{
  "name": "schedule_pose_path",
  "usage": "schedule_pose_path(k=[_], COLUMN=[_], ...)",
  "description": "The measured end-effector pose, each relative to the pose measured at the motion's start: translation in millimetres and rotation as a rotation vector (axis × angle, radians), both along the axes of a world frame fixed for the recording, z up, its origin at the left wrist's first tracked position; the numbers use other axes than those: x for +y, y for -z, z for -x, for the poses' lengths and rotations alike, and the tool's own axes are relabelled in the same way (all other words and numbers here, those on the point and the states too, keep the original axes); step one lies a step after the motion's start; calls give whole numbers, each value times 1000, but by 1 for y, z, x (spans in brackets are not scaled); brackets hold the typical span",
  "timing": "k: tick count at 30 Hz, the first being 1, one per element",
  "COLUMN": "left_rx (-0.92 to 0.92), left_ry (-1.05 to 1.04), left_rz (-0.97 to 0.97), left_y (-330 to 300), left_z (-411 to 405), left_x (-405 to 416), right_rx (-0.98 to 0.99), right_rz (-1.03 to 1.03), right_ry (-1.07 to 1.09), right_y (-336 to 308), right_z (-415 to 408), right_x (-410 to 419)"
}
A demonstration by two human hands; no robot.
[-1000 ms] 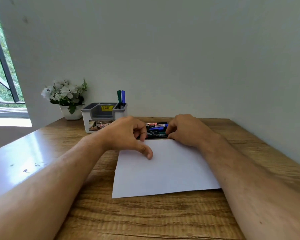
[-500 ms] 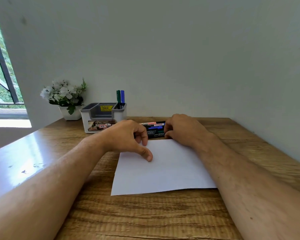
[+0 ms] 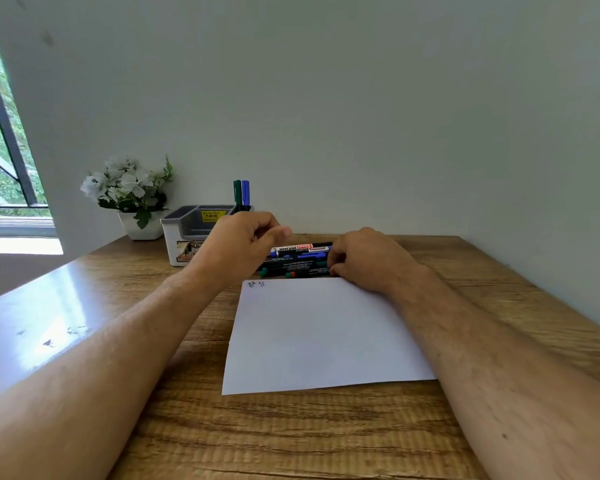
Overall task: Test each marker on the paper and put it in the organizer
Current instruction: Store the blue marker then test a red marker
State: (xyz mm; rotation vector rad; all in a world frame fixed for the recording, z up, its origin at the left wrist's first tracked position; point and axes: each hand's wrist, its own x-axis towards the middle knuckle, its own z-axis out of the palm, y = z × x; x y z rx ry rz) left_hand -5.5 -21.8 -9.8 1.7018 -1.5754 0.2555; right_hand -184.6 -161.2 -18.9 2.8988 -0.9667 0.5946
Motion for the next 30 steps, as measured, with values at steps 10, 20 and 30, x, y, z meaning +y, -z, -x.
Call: schedule_pose_path(k=[10, 20, 30], left_rx=[124, 141, 233], left_ry=[57, 3, 11], left_rz=[21, 31, 25], left_y=[-1, -3, -3], left_z=[0, 4, 2], left_x=[-1, -1, -1], right_rx=[-153, -797, -1083], right_rz=[-63, -365, -969], right_ry=[-83, -214, -305], right_y=[-10, -16, -25], right_z=[1, -19, -13], right_x=[0, 32, 46])
